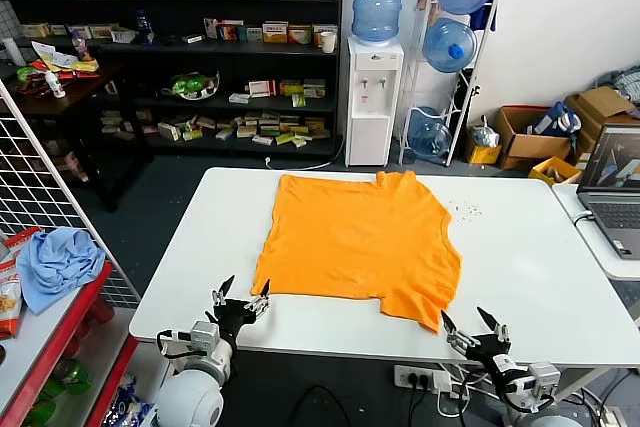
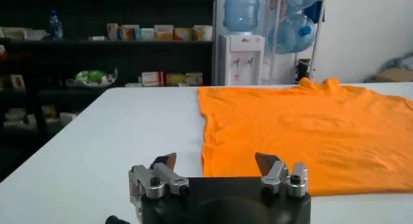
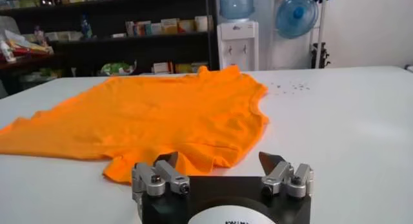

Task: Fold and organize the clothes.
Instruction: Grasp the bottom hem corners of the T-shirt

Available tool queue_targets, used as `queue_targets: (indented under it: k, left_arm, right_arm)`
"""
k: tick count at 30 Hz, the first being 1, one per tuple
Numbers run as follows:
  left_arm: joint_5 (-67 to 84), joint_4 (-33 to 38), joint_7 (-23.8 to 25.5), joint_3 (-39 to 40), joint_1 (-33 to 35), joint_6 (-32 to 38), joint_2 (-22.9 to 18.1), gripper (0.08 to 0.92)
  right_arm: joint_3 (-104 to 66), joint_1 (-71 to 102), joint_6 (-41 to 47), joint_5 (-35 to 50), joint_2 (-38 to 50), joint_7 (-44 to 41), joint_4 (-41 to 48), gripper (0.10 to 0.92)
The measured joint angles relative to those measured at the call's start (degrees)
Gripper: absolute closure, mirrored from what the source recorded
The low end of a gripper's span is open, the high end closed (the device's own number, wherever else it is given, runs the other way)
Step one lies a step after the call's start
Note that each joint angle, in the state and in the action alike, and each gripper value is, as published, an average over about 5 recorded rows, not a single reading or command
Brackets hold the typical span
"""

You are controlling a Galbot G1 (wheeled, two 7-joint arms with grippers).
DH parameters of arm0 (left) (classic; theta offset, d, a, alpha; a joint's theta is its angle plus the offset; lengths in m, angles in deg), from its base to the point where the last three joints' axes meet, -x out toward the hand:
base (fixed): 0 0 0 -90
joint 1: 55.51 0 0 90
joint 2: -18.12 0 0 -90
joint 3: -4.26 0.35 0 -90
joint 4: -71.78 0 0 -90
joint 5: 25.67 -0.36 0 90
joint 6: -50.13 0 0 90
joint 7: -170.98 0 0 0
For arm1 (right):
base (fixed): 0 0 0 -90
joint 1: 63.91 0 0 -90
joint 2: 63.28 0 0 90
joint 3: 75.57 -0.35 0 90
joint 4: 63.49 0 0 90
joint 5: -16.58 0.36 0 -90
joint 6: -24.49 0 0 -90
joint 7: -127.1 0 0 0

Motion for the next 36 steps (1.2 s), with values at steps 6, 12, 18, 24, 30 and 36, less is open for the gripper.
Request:
queue_targets:
  k: [6,12,18,24,30,36]
  left_arm:
    - [-0.6,-0.6,0.6,0.1,-0.4,0.1,-0.2,0.177]
    - [-1.5,-1.8,0.9,0.7,-1.3,-0.5,-0.7,0.177]
    - [-1.4,-3.5,0.7,0.8,-2.4,-1.1,-1.4,0.177]
    - [-0.6,-5.6,0.5,0.9,-3.8,-1.8,-2.1,0.177]
    - [-0.4,-7.8,0.4,1.4,-4.5,-2.6,-3.1,0.183]
    - [-0.7,-9.5,0.8,1.8,-5.2,-2.7,-3.4,0.318]
  right_arm:
    - [1.0,-1.3,0.7,0.7,-0.6,0.8,1.1,0.203]
    - [2.4,-3.2,1.7,1.4,-1.5,1.6,2.7,0.203]
    - [4.0,-5.0,2.6,1.6,-2.3,2.3,3.8,0.203]
    - [5.0,-6.4,3.4,1.8,-2.7,2.8,4.0,0.203]
    - [5.5,-6.9,4.4,2.3,-3.2,3.2,4.5,0.277]
    - [5.6,-6.9,4.8,2.6,-3.6,3.7,4.8,0.450]
